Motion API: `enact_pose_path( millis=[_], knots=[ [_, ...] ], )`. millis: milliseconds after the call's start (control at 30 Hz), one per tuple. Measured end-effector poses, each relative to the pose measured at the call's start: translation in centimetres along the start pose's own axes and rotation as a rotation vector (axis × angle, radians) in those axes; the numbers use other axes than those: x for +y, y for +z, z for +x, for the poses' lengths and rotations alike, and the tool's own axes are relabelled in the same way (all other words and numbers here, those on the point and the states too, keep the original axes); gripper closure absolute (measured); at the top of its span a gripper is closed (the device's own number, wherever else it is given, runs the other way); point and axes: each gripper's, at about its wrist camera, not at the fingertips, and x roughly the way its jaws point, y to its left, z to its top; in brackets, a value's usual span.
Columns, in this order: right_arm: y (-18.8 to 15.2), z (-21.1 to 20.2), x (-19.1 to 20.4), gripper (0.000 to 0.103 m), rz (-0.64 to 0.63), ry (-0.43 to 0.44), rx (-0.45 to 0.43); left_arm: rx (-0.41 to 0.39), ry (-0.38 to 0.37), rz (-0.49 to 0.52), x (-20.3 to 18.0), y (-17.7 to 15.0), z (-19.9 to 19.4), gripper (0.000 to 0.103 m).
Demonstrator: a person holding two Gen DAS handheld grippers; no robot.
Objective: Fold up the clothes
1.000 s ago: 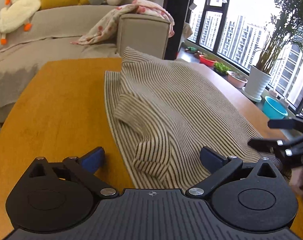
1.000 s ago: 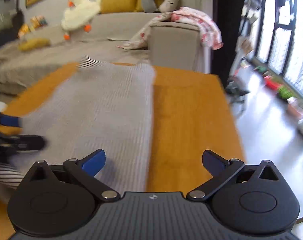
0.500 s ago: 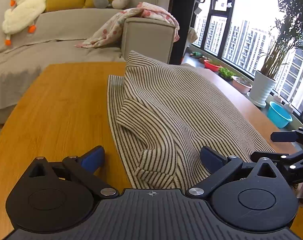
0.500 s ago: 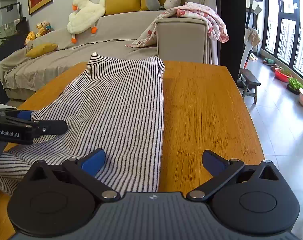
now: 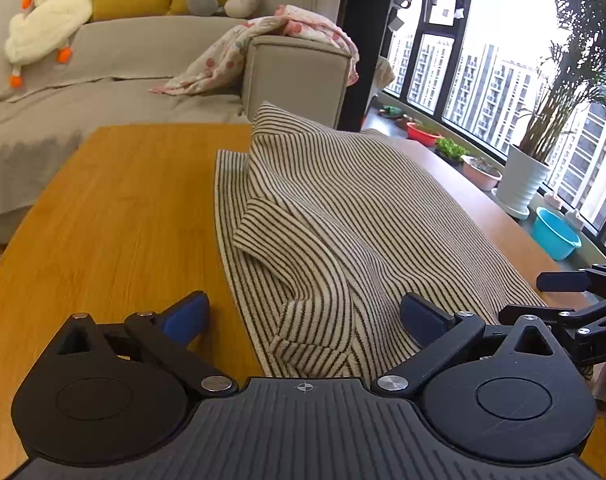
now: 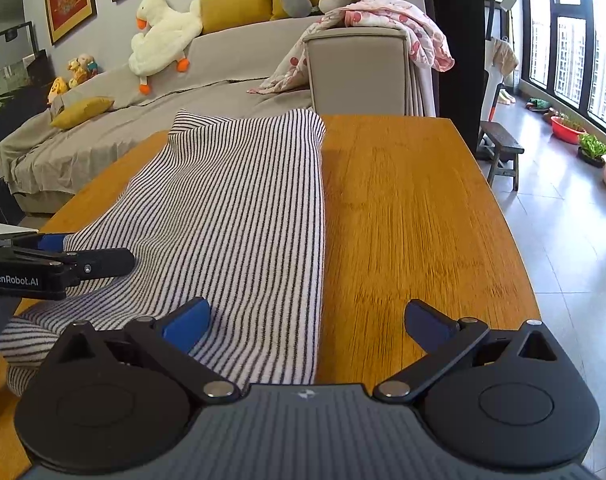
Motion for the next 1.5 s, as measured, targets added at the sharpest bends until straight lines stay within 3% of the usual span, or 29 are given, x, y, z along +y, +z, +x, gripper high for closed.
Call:
enact_pose_path(
  millis=[1500],
  knots=[
    [0.02,0.01,0.09,0.0,0.025,-0.006,-0.01,0.001,0.0,0.002,0.06,0.02,0.06,0.0]
  ],
)
